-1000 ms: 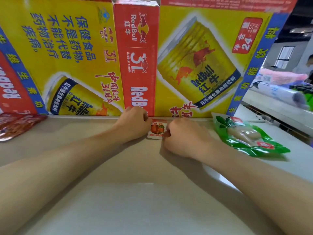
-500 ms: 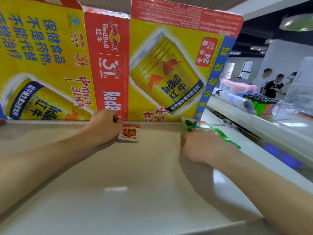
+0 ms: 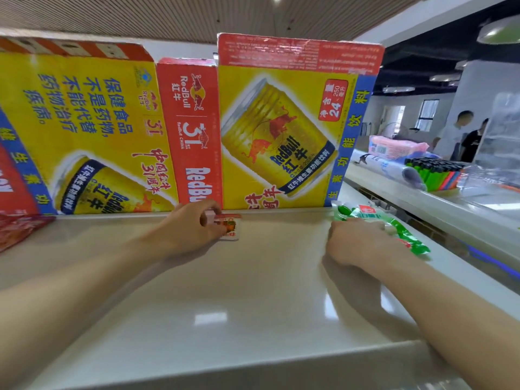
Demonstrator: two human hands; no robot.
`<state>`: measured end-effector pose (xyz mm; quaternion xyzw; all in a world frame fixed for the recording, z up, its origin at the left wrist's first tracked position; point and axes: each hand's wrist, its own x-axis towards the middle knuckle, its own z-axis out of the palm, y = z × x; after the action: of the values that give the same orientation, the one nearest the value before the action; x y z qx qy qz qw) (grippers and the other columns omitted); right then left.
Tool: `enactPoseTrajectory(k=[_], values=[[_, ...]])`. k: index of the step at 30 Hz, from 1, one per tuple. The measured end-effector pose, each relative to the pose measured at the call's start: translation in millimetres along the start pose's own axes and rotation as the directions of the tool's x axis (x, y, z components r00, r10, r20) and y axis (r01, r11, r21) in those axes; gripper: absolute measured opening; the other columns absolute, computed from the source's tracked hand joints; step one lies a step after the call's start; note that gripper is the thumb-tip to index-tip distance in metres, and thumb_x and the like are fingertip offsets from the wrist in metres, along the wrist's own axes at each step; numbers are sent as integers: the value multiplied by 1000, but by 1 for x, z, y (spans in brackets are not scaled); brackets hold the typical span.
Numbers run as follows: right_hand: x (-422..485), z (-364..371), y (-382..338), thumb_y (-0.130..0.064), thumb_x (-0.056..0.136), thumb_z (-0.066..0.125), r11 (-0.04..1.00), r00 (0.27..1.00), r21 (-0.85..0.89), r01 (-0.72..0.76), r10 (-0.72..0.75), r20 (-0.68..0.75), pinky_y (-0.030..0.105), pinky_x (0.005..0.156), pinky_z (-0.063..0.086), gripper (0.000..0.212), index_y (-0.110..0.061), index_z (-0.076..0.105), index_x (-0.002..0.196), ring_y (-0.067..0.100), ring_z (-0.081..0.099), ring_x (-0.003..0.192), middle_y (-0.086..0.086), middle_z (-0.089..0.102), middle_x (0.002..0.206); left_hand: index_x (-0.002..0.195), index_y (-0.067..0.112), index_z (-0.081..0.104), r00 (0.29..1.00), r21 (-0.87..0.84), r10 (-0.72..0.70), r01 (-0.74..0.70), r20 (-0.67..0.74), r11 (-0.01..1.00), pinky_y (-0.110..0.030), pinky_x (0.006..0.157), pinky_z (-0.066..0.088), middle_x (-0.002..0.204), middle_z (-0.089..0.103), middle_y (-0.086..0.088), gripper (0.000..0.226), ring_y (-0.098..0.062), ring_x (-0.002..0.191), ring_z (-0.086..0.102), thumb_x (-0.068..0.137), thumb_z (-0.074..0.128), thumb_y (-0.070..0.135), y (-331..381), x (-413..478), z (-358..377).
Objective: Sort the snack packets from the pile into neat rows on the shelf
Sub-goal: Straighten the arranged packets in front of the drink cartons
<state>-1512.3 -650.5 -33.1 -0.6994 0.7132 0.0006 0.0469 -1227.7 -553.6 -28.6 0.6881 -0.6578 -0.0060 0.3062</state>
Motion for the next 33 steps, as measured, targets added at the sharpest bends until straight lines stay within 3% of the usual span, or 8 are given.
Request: enactPoseTrajectory(k=[3, 10, 13, 17, 24, 28, 33], values=[[-2, -1, 1, -42, 65, 38, 998, 1000, 67, 7, -7, -6, 75, 100, 23, 69, -23, 49, 130, 56, 33, 129, 18, 43, 140, 110, 28, 72, 999, 2, 36, -36, -21, 999, -18, 60, 33, 73, 52, 20, 22, -7, 74, 50, 91, 66, 38, -2, -1, 5], [-4, -3, 3, -34, 67, 29, 994, 998, 91, 57, -57, 7, 77, 99, 23, 64, -24, 47, 127, 51, 34, 132, 10, 45, 136, 116, 30, 73, 1000, 55, 16, -15, -19, 998, -26, 66, 37, 75, 53, 12, 26, -16, 80, 51, 94, 61, 38, 8, 6, 12], [-4, -1, 3, -33, 63, 28, 996, 998, 60, 68, -69, 6, 76, 101, 22, 69, -23, 48, 128, 50, 34, 132, 10, 46, 138, 111, 35, 74, 998, 65, -1, -3, 64, 998, -27, 68, 45, 88, 67, 4, 28, -20, 85, 61, 92, 59, 47, 22, 12, 13], [-5, -4, 2, -32, 63, 30, 996, 996, -25, 89, -89, 3, 77, 102, 17, 70, -22, 50, 130, 52, 32, 132, 13, 44, 140, 100, 35, 74, 995, 112, -38, 27, 97, 993, -29, 69, 48, 90, 65, 6, 29, -20, 86, 62, 82, 62, 55, 34, 24, 18], [-23, -17, 5, -23, 88, 40, 997, 1000, -73, -20, 22, 21, 75, 106, 18, 60, -15, 33, 147, 62, 5, 138, 22, 21, 155, 103, 33, 73, 993, 126, -89, 80, 71, 989, -25, 61, 43, 80, 62, 9, 23, -14, 76, 59, 87, 63, 47, 24, 22, 15], [-28, -20, 1, -21, 89, 39, 997, 999, -71, -7, 9, 34, 77, 106, 14, 61, -17, 30, 149, 59, 5, 140, 17, 21, 156, 101, 29, 73, 996, 84, -85, 84, 8, 993, -20, 57, 37, 78, 58, 15, 18, -3, 73, 52, 90, 64, 40, 18, 16, 14], [-34, -21, 2, -30, 88, 37, 996, 997, -37, 77, -77, 14, 73, 107, 18, 56, -16, 38, 143, 53, 17, 140, 15, 31, 151, 102, 28, 72, 994, 35, -110, 110, -3, 993, -19, 59, 36, 81, 57, 16, 17, -13, 83, 55, 90, 65, 38, 13, 13, 11]])
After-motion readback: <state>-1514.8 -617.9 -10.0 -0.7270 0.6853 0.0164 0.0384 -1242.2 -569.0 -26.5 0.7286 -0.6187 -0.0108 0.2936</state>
